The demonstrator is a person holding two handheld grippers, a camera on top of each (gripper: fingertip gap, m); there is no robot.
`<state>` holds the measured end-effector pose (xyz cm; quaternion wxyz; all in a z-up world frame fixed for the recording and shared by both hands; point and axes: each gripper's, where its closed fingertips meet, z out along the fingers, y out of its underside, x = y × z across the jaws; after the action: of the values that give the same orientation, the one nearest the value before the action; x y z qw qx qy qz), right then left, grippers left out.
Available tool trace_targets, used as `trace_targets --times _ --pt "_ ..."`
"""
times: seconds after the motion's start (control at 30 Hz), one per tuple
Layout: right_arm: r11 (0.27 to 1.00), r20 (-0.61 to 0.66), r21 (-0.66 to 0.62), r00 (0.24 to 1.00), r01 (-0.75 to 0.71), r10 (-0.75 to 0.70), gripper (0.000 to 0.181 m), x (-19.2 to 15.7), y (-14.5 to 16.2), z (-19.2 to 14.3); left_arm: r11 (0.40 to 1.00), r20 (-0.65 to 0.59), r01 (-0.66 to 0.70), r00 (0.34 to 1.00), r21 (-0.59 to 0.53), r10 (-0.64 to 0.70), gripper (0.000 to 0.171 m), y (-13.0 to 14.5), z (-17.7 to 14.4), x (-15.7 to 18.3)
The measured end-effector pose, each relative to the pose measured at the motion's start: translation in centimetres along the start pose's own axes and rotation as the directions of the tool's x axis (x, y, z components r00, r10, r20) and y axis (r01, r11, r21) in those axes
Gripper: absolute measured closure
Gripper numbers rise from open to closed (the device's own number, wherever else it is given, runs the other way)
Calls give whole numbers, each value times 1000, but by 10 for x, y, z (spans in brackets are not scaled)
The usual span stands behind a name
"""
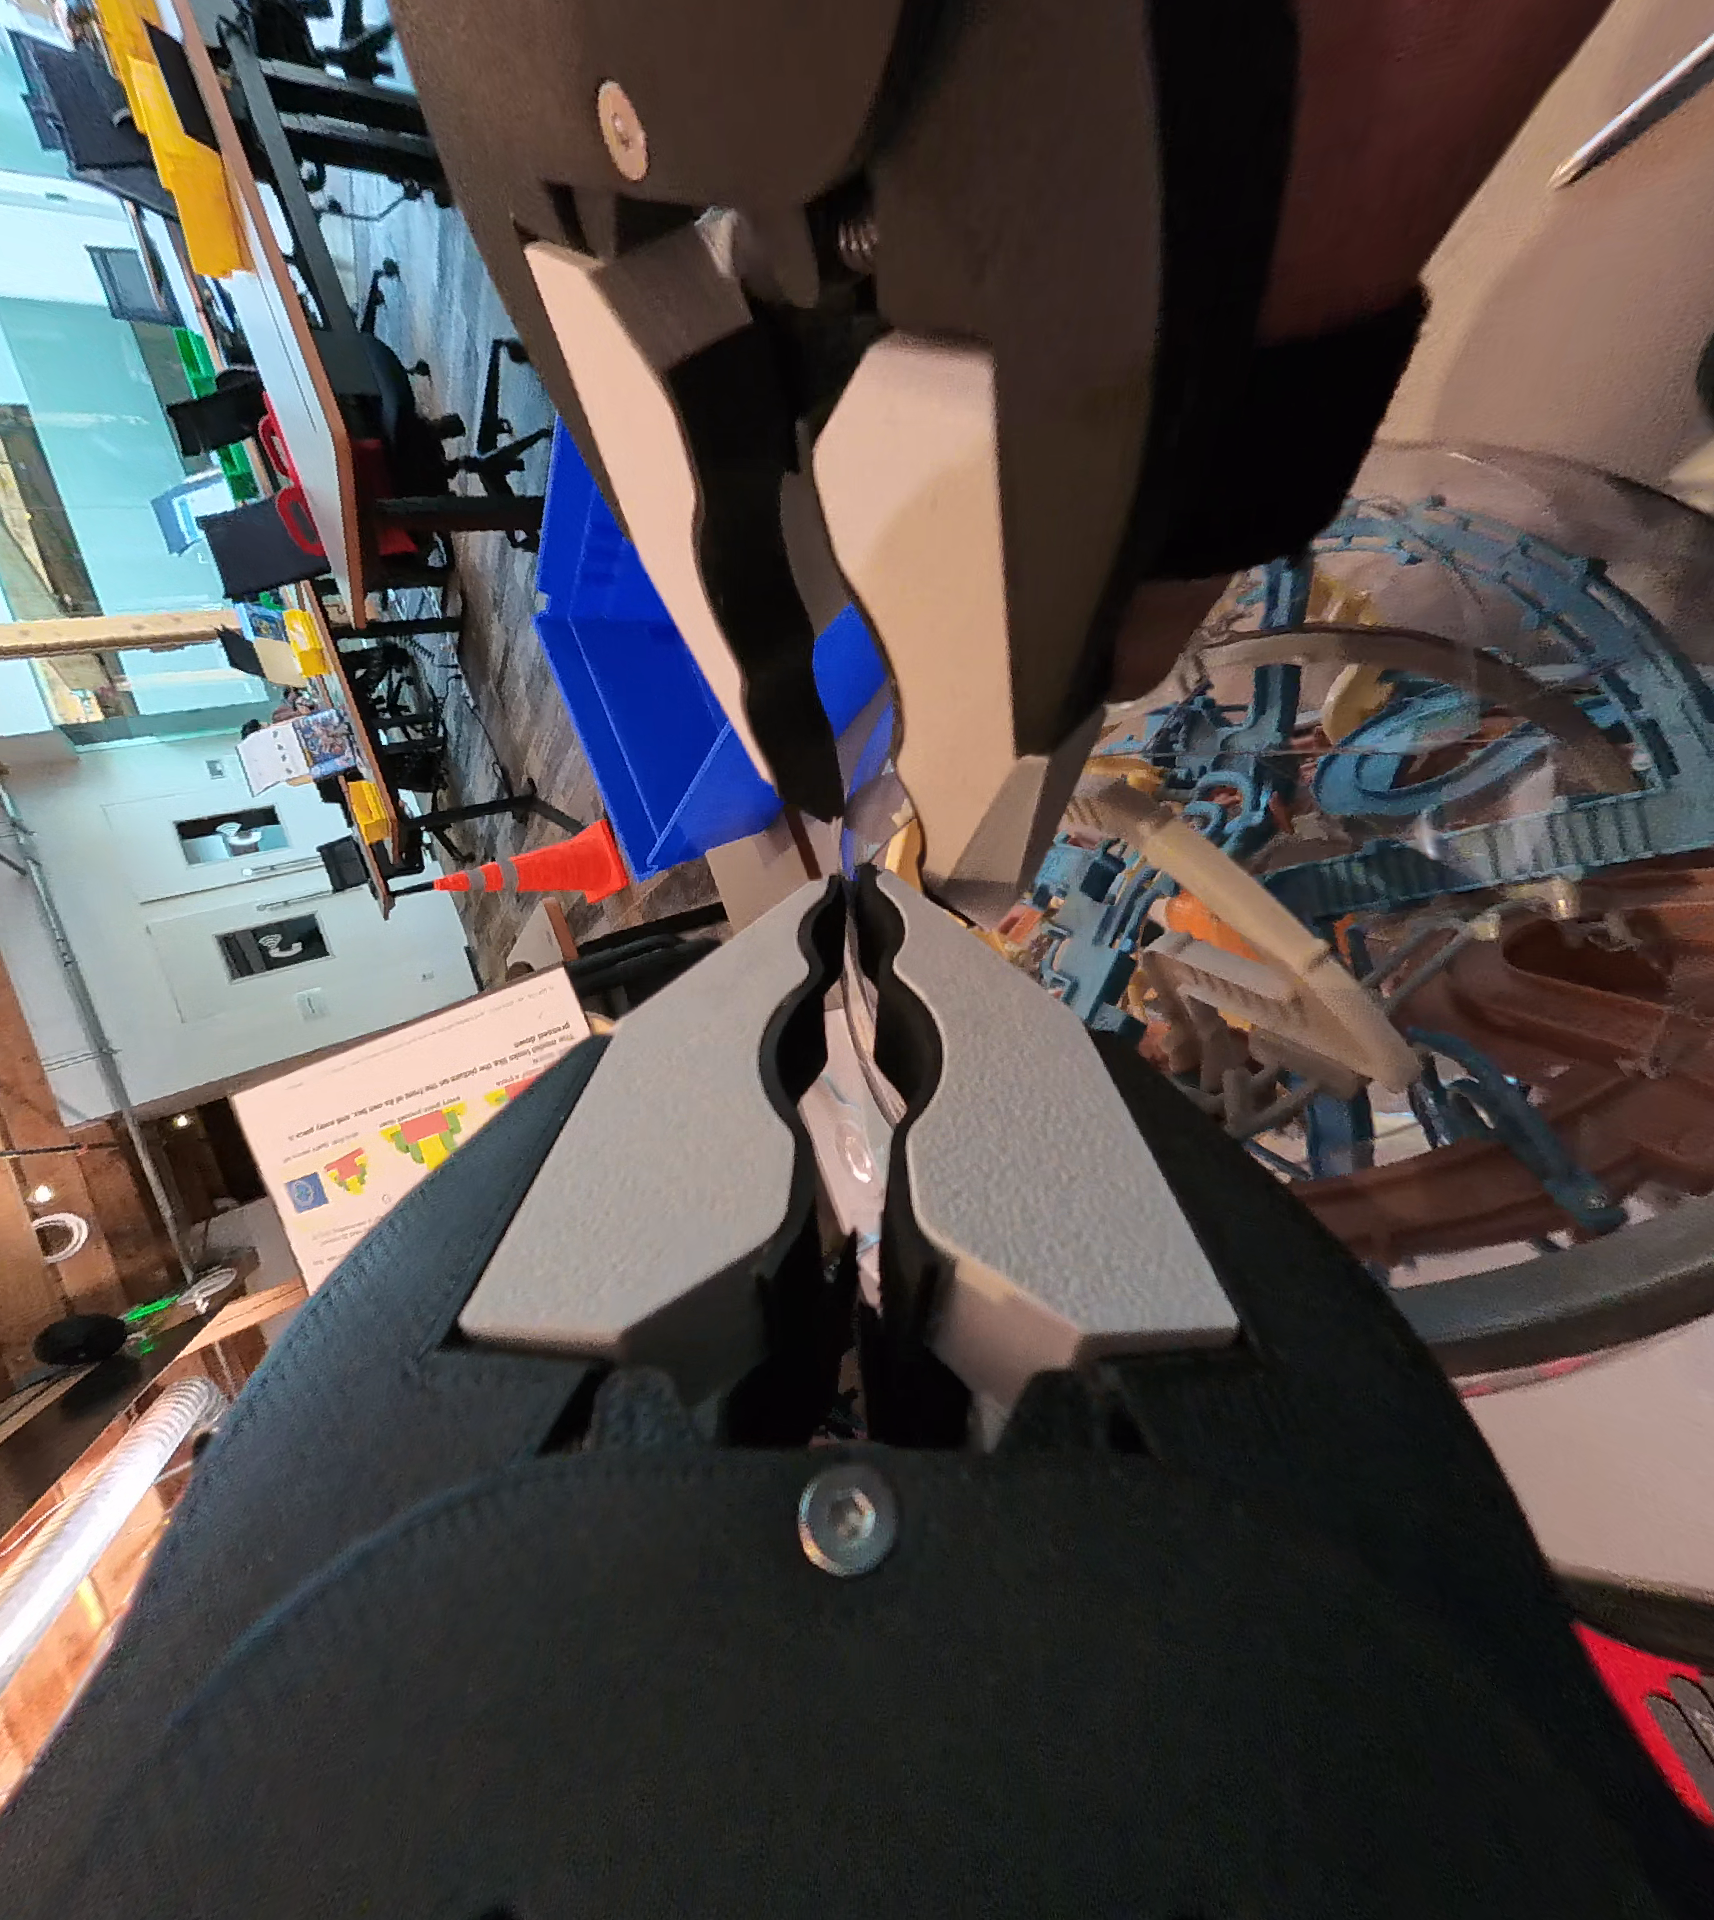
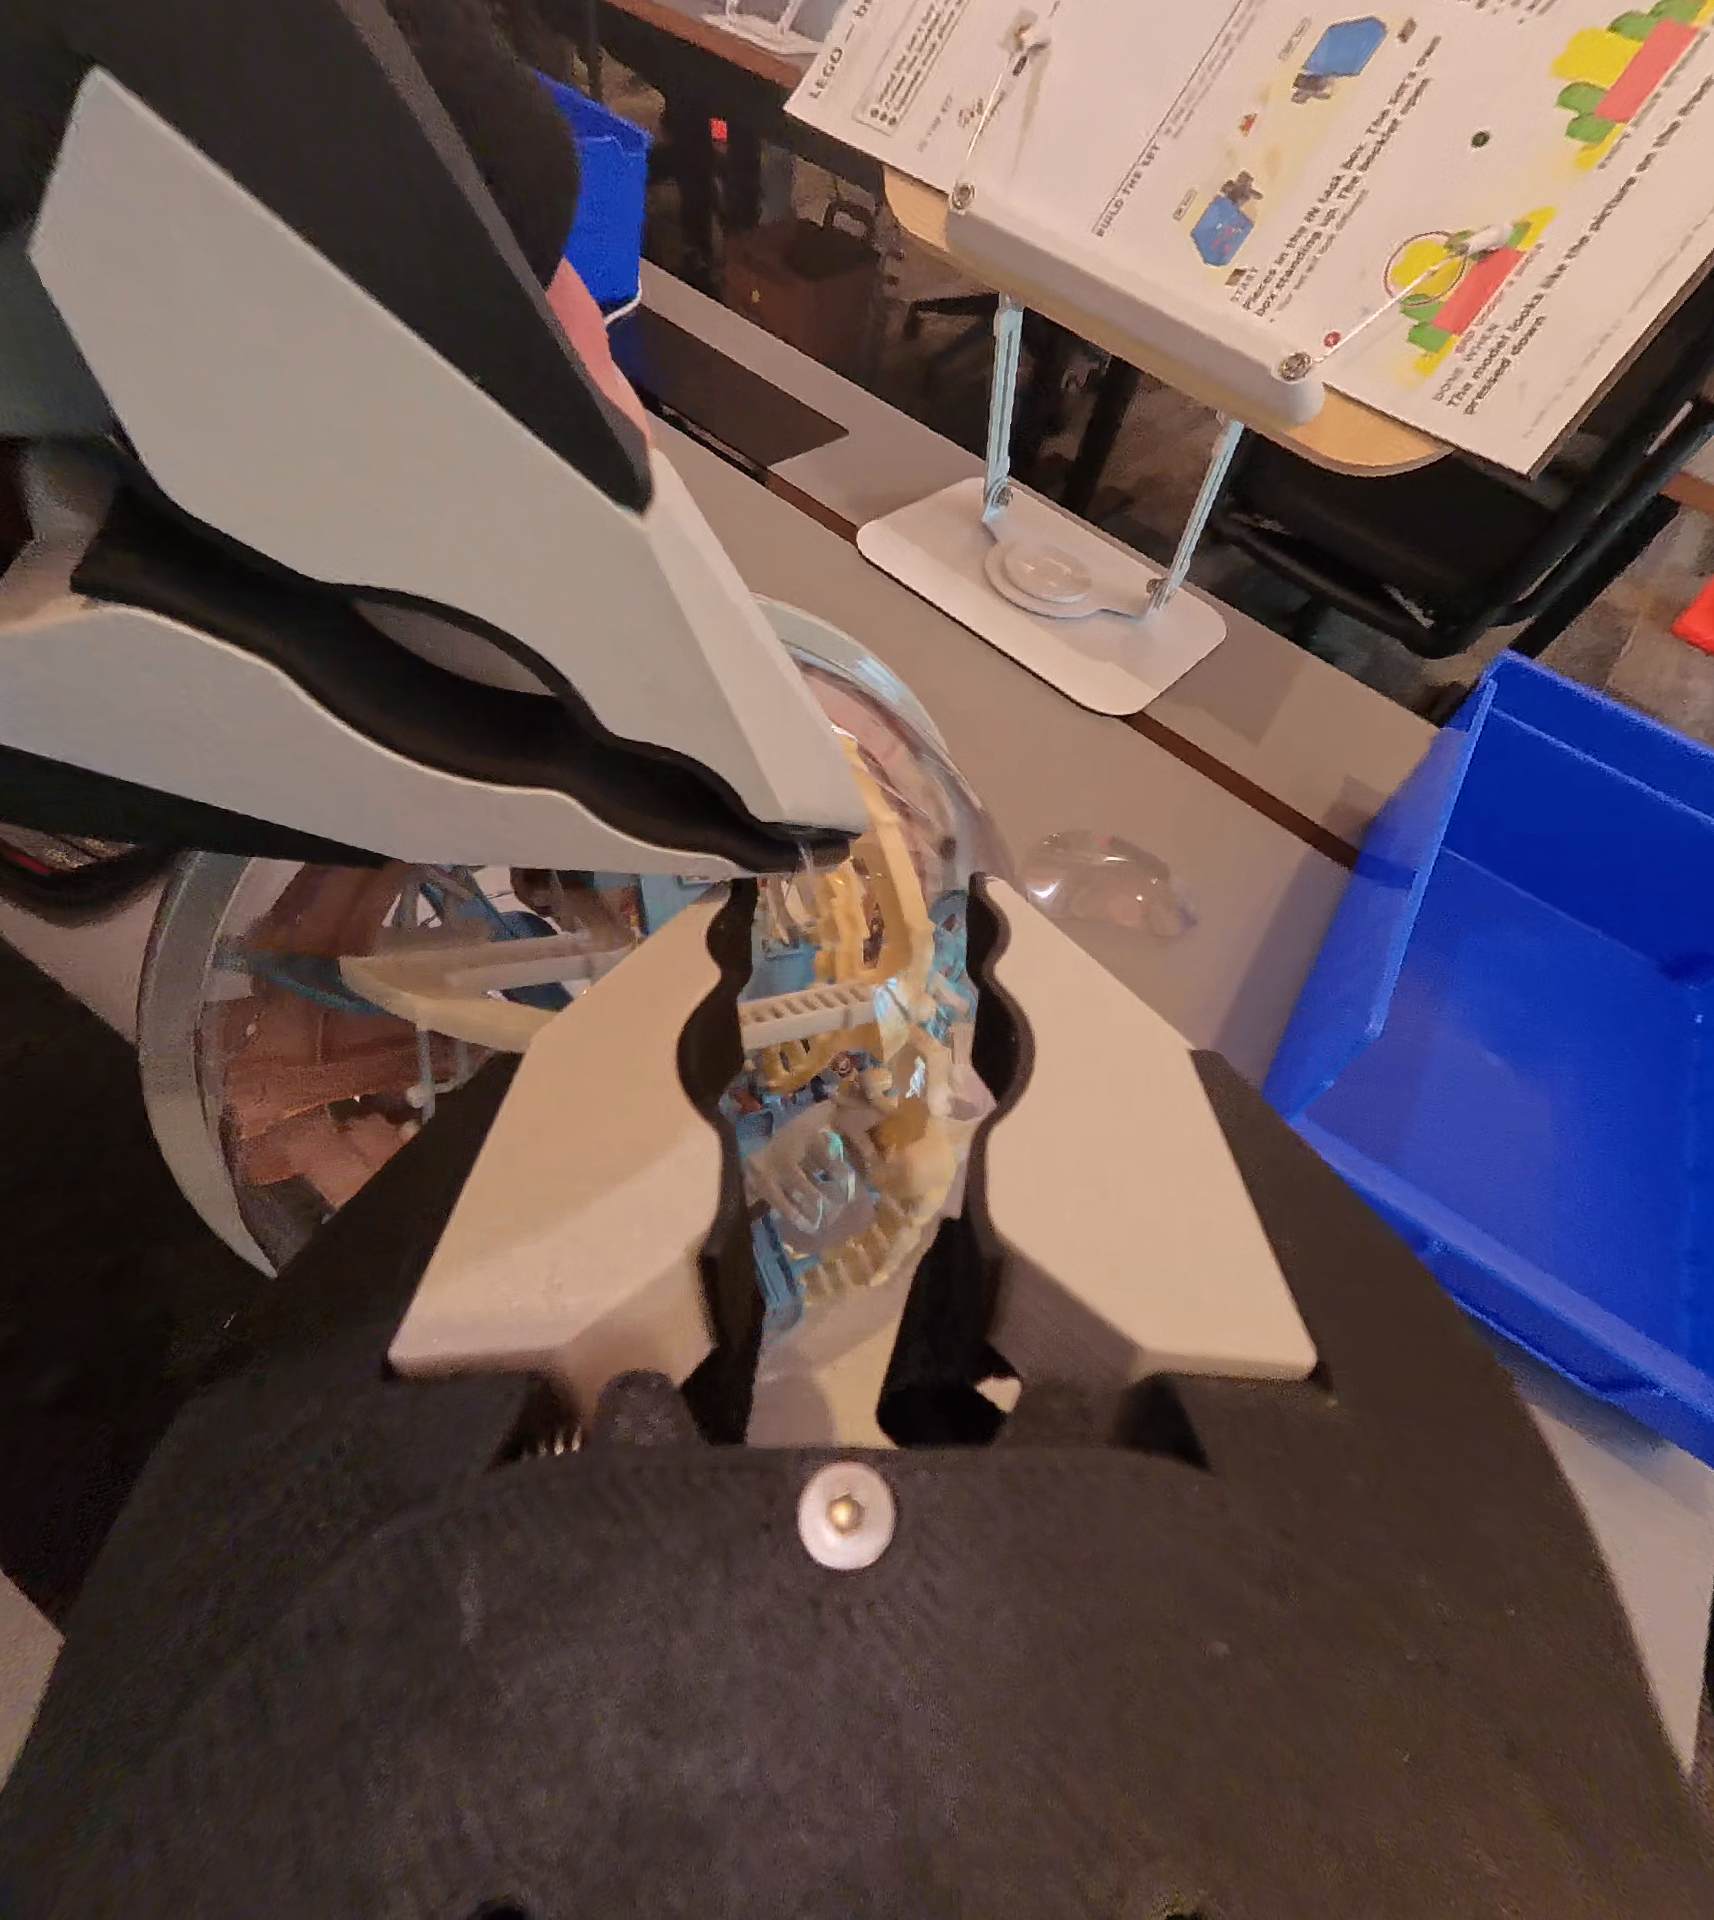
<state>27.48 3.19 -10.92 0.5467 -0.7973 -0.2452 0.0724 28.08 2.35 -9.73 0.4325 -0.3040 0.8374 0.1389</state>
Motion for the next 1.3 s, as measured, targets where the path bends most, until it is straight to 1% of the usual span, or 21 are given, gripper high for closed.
trace_targets --times 0.2,0.33,0.4,0.47,0.6,0.7,0.77,0.87,0.93,0.97,1.13,1.17,1.23,1.3 --pt "1000 -9 -1 1000 -4 4 145 3 -2 2 999 5 -35 999 -38 36 171 3 1 -2" --pt "997 12 54 999 -47 46 145 3 -9 -1 999 -5 -12 1000 -30 12 171 7 2 -5" --pt "994 24 86 997 -73 71 141 4 -15 -6 999 11 -12 1000 -43 13 171 11 4 -9" --pt "993 57 90 995 -81 76 138 -1 -20 -7 999 7 5 1000 -43 -4 171 14 6 -12" --pt "997 48 33 997 -66 64 125 -1 -18 1 998 18 27 1000 -52 -26 171 20 11 -14" --pt "999 23 14 999 -39 39 123 0 -18 7 997 16 53 998 -54 -52 171 23 11 -15" --pt "1000 18 3 1000 -24 24 120 -1 -19 12 997 28 47 999 -65 -45 171 25 10 -17" --pt "999 1 -43 1000 -10 10 107 1 -17 22 996 20 63 998 -62 -62 171 24 5 -19" --pt "999 -8 -39 1000 -7 7 99 2 -18 28 995 35 55 998 -81 -52 171 27 4 -22" --pt "1000 -12 -30 1000 -3 3 103 2 -20 29 995 32 49 998 -86 -46 171 28 4 -21" --pt "1000 9 -30 1000 9 -9 105 2 -22 34 994 18 33 999 -108 -31 171 34 1 -19" --pt "1000 35 -11 999 -10 10 111 2 -24 33 994 9 32 999 -103 -31 171 33 -1 -18" --pt "997 126 30 989 -78 73 120 0 -25 31 995 -12 28 1000 -96 -29 171 34 -3 -14" --pt "993 200 44 975 -107 96 124 -3 -23 32 995 -47 26 998 -94 -31 171 35 -3 -9"
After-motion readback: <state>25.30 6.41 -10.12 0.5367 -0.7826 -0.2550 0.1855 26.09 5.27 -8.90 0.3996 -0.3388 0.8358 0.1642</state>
